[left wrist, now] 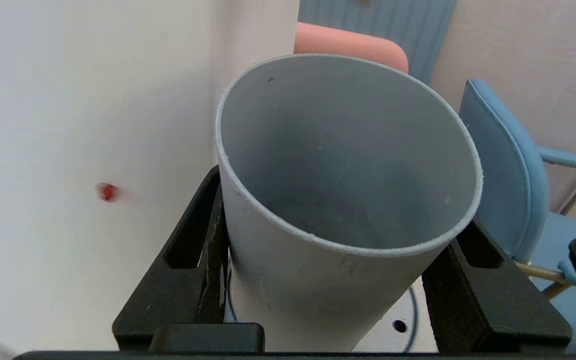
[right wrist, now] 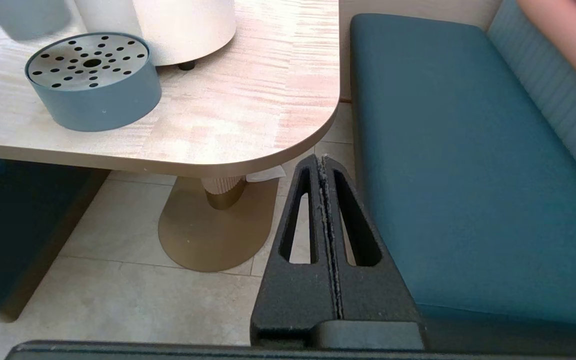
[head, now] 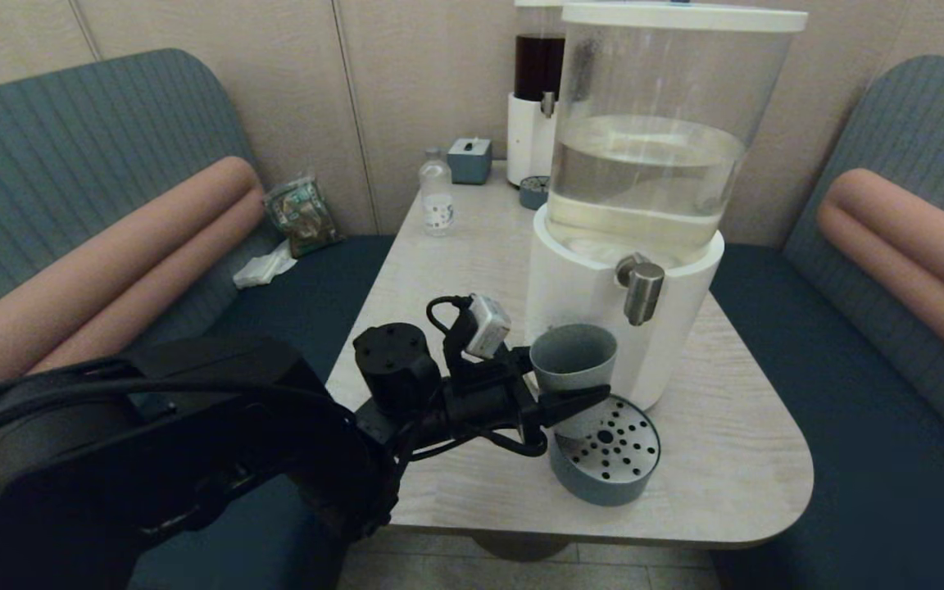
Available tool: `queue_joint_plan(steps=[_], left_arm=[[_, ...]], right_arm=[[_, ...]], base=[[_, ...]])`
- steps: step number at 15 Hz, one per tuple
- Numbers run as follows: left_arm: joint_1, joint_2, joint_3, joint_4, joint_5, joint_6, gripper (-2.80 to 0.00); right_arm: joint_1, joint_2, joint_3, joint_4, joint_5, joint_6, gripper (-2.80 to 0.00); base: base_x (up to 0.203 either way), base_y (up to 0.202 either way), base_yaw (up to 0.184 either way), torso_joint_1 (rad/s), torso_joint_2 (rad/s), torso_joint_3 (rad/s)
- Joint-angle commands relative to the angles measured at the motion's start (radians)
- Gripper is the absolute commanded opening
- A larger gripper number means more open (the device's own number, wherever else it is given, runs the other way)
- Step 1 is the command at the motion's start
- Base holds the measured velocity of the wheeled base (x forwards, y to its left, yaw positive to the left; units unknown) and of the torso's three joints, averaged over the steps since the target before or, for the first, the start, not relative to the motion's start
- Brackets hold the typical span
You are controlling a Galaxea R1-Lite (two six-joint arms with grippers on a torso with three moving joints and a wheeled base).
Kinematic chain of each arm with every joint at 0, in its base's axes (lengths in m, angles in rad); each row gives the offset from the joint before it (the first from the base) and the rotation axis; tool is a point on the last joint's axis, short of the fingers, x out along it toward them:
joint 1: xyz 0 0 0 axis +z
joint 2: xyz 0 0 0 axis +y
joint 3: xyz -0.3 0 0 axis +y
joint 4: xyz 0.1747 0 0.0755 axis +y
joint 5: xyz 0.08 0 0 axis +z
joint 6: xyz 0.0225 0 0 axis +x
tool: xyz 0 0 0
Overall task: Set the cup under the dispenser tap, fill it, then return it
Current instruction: Place it under the water dispenser
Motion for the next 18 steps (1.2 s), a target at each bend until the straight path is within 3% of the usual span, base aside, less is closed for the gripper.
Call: queue_joint_plan(steps=[1, 18], left_arm=[[-0.011, 0.058, -0.033, -0.009, -0.003, -0.002, -2.80], [-0.049, 0.182, -0.170, -0.009, 0.026, -0.012, -2.80]], right_arm=[[0.000, -0.002, 0.001, -0.001, 0.000, 0.000, -2.80], [0.000, -0.002, 0.000, -0.001, 0.000, 0.000, -2.80]], base=[[0.000, 0.000, 0.000, 0.000, 0.00, 0.000], [0.000, 0.000, 0.000, 0.000, 0.00, 0.000]])
